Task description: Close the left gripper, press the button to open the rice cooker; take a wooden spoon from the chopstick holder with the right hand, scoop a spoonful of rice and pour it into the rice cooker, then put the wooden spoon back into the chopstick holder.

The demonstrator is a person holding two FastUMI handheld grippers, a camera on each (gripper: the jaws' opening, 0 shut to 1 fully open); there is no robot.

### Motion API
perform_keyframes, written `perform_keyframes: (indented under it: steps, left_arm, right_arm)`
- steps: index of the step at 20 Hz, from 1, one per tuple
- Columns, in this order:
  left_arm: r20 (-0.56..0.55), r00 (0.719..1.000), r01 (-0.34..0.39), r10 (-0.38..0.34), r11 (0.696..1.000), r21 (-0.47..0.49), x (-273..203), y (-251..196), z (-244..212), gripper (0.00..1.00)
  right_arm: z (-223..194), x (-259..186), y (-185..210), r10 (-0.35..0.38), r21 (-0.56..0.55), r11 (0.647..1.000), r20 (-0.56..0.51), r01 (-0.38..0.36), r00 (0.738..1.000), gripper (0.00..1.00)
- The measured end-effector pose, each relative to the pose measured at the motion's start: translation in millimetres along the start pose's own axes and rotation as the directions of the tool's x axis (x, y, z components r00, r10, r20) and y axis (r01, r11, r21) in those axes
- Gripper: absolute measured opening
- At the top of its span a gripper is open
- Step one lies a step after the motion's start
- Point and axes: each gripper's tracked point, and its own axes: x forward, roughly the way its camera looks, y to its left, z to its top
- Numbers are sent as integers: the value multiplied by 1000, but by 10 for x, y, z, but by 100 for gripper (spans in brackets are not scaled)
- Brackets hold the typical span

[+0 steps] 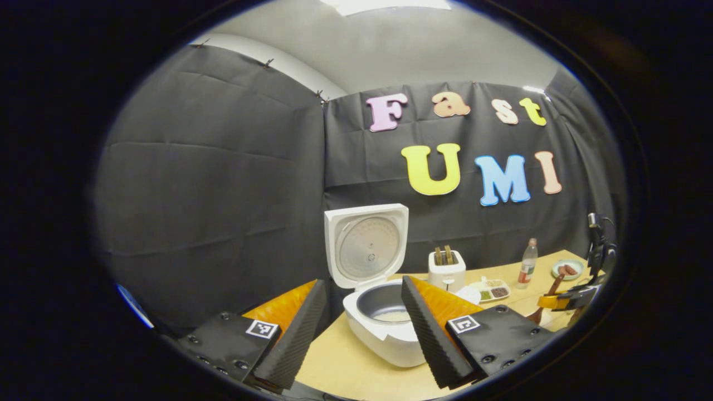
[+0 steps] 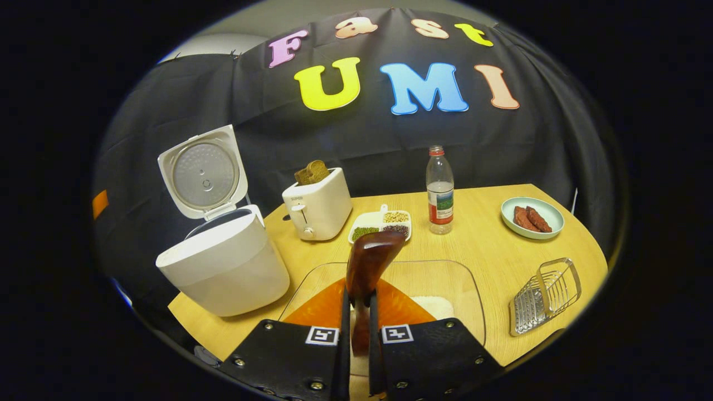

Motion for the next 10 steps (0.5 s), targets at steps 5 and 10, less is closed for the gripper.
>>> perform_keyframes:
  steps: [5, 10]
  left_arm:
    - [-8, 1000, 2, -2, 1000, -10, -7, -33, -35, 97]
    - [-3, 1000, 4, -4, 1000, -6, -13, -66, 5, 100]
  right_arm:
    - [-67, -39, 204, 87, 76, 994, -48, -83, 995, 14]
    - [-66, -33, 255, 168, 309, 941, -74, -138, 983, 14]
